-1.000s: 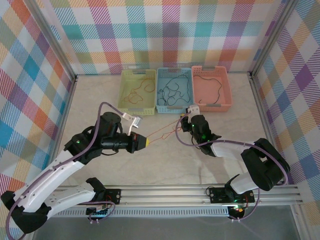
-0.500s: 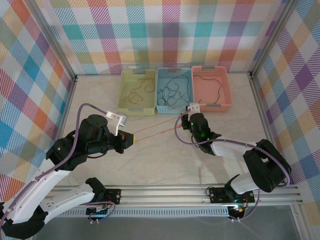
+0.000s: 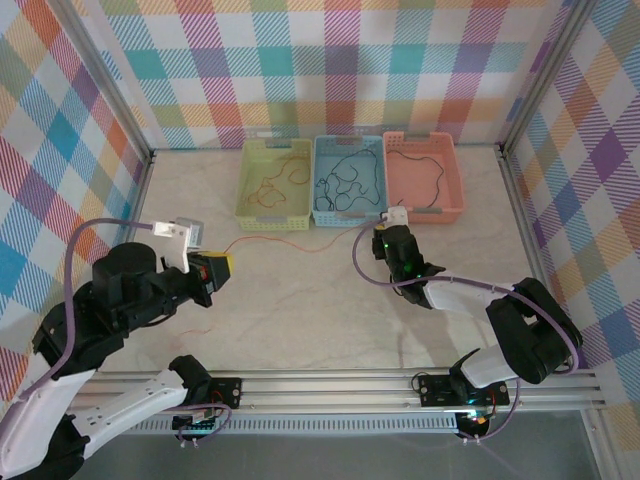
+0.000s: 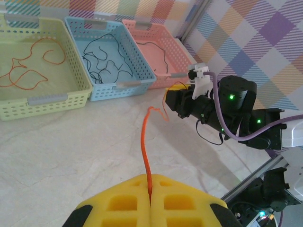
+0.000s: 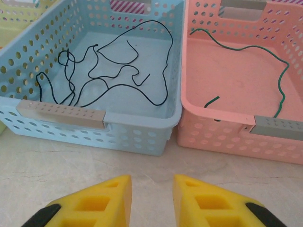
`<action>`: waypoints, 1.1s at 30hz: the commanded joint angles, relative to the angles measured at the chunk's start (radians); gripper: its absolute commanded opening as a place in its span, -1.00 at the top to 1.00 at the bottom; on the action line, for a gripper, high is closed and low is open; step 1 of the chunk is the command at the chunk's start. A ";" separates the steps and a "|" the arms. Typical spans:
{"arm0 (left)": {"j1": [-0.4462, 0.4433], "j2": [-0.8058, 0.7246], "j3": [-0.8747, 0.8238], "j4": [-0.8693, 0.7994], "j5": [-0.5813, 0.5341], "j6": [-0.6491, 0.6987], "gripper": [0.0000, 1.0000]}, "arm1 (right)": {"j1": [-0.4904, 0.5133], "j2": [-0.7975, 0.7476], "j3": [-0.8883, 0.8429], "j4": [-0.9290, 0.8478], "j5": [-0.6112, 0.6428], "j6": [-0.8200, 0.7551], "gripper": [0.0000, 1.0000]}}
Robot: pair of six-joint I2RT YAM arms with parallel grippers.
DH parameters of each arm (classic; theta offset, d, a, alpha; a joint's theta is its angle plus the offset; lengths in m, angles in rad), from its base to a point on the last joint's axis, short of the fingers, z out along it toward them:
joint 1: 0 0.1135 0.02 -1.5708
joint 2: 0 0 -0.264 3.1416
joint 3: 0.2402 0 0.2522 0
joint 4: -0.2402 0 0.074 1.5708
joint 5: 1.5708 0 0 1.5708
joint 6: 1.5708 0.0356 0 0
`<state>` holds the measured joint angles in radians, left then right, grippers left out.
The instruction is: Untangle the cables
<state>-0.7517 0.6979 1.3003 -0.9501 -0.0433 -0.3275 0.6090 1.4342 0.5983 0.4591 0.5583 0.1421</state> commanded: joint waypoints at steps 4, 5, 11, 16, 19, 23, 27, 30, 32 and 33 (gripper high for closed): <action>-0.011 0.016 -0.033 0.038 0.008 0.005 1.00 | -0.003 0.004 0.002 0.007 -0.002 0.009 0.39; -0.011 0.022 -0.040 0.046 0.018 0.003 1.00 | -0.003 0.002 0.001 0.010 -0.008 0.010 0.38; -0.010 0.071 -0.068 0.083 0.037 -0.008 1.00 | -0.004 -0.001 -0.012 0.052 -0.109 0.003 -0.11; -0.009 0.129 -0.068 0.126 0.043 -0.026 1.00 | -0.006 -0.013 0.010 0.009 -0.224 -0.048 -0.55; -0.008 0.168 -0.039 0.126 0.034 -0.031 1.00 | -0.017 -0.064 0.006 -0.038 -0.208 -0.074 -0.65; -0.008 0.205 0.036 0.091 -0.044 -0.010 1.00 | -0.084 -0.110 0.003 -0.152 -0.184 -0.038 -0.73; -0.006 0.240 0.128 0.057 -0.064 0.016 1.00 | -0.154 -0.139 -0.009 -0.203 -0.212 0.026 -0.68; -0.006 0.259 0.172 0.037 -0.069 0.032 1.00 | -0.163 -0.175 -0.006 -0.218 -0.260 0.026 -0.60; -0.003 0.267 0.191 0.027 -0.067 0.036 1.00 | -0.166 -0.196 0.000 -0.237 -0.300 0.017 -0.52; -0.004 0.266 0.197 0.026 -0.063 0.040 1.00 | -0.167 -0.204 0.001 -0.244 -0.310 0.012 -0.43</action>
<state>-0.7513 0.9539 1.4673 -0.8898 -0.0921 -0.3195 0.4442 1.2694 0.5972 0.2497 0.3157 0.1455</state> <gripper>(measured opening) 0.058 0.739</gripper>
